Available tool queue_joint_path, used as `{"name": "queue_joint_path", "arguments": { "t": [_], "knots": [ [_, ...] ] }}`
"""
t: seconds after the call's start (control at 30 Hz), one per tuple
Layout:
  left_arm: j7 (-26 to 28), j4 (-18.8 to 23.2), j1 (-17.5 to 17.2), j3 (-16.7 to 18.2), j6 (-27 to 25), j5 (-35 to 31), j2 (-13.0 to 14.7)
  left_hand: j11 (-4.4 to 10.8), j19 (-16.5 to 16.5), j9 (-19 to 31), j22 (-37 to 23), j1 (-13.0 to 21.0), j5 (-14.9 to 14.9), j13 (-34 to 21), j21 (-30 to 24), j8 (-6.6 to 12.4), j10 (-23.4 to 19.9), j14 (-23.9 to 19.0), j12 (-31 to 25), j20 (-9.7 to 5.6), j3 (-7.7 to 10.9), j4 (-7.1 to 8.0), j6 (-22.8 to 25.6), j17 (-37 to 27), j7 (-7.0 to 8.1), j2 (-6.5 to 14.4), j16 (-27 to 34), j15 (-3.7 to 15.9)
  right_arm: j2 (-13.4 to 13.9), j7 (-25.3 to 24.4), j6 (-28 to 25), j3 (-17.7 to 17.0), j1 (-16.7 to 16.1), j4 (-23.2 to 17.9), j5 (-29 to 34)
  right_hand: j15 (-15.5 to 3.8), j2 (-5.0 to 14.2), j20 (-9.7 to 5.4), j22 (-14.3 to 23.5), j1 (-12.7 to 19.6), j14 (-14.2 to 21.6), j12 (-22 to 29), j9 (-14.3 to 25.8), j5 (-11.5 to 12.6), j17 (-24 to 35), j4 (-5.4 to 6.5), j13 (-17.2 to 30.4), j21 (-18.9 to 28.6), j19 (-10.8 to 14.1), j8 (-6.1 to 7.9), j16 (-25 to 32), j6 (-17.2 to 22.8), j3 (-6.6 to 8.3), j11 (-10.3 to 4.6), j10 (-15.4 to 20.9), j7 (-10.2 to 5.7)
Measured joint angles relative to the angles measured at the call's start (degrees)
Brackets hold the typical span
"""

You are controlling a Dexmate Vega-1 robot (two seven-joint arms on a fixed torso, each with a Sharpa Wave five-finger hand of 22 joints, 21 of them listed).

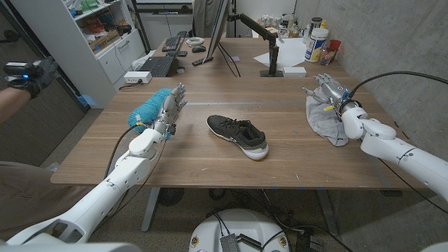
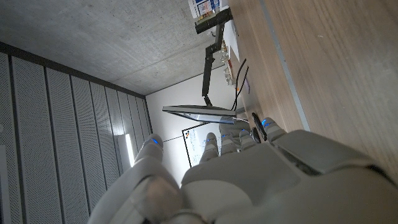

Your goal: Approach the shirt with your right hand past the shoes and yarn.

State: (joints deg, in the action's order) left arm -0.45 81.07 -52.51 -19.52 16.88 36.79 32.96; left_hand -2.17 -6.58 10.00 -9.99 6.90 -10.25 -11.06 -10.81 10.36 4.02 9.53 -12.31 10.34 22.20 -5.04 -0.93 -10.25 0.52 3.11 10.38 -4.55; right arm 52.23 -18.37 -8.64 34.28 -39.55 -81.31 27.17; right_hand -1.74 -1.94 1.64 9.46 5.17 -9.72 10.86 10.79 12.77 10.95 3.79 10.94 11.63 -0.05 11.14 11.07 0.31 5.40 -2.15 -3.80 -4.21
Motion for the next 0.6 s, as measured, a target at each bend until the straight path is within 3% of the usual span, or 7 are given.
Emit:
{"name": "queue_joint_path", "arguments": {
  "t": [0.6],
  "knots": [
    [-0.3,0.0,0.1,0.0,-0.3,0.0,0.1,-0.18,0.0,0.0,0.0,0.0,0.0,0.0,0.0,0.00,-0.6,0.0,-0.2,0.00,0.00,0.00,0.0,0.0,0.00,0.0,0.0,0.00,0.0,-1.3,-0.7,0.4,0.2,2.3,-1.7,0.00,0.53,0.21,0.0,0.5,0.0,0.0,0.0,0.0,0.0,-0.24,0.0,0.0,0.2,0.00,0.0,-0.2,0.25,-0.52,-0.5,-0.21]
  ]
}}
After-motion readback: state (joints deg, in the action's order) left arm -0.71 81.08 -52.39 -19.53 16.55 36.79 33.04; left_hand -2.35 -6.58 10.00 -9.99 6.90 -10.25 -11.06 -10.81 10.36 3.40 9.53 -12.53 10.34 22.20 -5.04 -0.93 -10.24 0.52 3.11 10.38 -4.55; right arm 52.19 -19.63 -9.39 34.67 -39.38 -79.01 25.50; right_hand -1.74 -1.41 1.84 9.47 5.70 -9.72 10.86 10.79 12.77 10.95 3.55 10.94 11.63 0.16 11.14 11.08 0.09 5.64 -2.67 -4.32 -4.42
